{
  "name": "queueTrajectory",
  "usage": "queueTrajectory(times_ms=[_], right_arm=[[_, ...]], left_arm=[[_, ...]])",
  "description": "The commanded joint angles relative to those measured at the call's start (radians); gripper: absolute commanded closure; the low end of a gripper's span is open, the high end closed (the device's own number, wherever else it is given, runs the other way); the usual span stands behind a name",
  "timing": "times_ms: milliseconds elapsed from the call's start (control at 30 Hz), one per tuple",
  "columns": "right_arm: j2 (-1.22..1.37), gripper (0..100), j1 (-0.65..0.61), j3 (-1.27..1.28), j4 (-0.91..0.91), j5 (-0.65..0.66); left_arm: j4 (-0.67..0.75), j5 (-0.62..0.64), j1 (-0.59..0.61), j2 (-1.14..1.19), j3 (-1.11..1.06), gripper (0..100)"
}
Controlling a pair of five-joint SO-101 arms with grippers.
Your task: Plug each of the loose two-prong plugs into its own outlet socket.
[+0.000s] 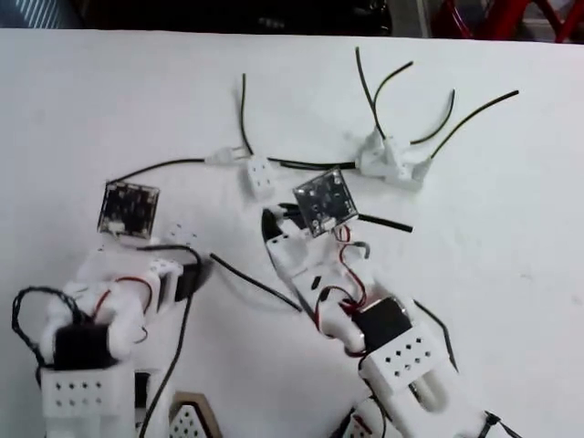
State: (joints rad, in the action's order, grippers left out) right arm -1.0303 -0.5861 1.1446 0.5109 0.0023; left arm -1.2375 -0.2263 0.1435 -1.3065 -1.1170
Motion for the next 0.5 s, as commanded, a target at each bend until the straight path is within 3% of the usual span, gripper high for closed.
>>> queueTrajectory(times_ms=[0, 100, 233, 467], right_arm=[[-0.007, 98.1, 0.008, -0.002, -0.024, -0.005], [-0.007, 98.1, 0.008, 0.011, -0.038, -0.005], [-0.007, 98.1, 0.01, 0.032, -0.067, -0.005], [-0.007, 98.1, 0.012, 0.055, -0.101, -0.003]], left_arm=[[-0.003, 0.011, 0.012, 0.265, 0.161, 60], [-0.003, 0.08, 0.013, 0.438, 0.267, 60], [0.006, 0.046, 0.015, 0.644, 0.397, 60], [0.012, -0.525, 0.021, 0.912, 0.62, 60]])
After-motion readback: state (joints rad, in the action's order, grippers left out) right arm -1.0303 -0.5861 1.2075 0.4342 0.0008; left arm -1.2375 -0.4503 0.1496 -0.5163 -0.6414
